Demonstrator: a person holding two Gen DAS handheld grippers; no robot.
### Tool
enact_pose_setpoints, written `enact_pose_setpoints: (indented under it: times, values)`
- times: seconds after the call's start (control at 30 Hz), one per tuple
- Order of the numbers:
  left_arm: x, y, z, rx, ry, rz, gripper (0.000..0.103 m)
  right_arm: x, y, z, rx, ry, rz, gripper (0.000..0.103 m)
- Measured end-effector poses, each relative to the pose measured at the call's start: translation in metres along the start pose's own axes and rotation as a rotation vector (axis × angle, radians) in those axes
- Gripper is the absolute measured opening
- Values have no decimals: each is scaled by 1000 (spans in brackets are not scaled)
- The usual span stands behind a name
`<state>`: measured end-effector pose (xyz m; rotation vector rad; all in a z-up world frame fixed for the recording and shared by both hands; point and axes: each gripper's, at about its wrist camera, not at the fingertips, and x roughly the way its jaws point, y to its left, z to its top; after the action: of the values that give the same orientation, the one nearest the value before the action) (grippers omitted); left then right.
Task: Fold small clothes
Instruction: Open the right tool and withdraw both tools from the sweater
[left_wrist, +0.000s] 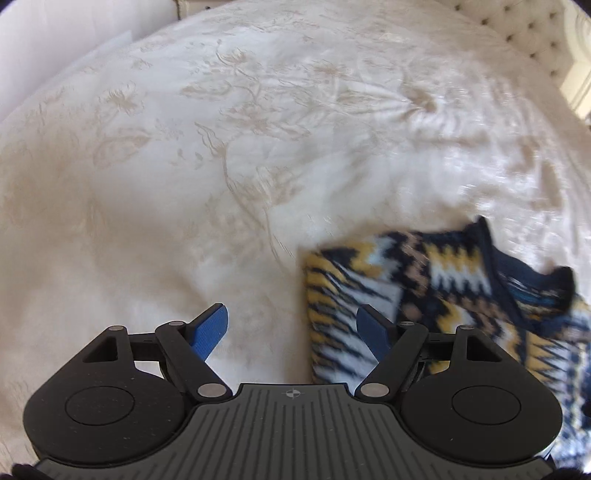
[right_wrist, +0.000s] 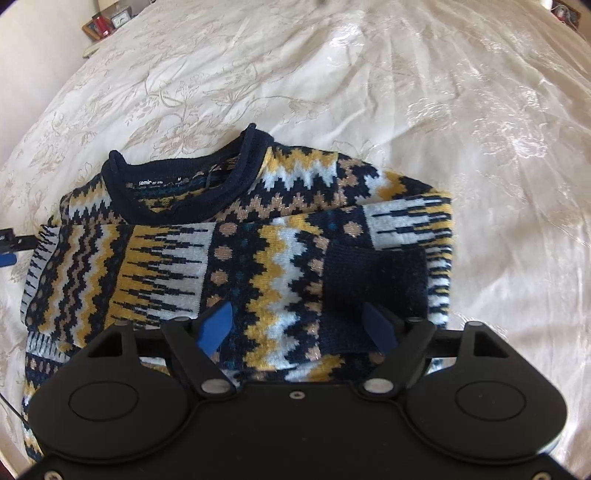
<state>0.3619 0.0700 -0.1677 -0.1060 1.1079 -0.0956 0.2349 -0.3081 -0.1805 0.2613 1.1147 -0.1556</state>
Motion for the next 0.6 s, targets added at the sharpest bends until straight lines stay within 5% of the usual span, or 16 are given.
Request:
enact_pose_setpoints:
  times: [0.23, 0.6]
  values:
    - [-40, 9, -47, 47, -1, -64, 80, -22, 0, -31, 16, 13, -29, 103]
    - [-84, 18, -125, 214, 36, -101, 84, -60, 11, -113, 96, 16, -39, 102]
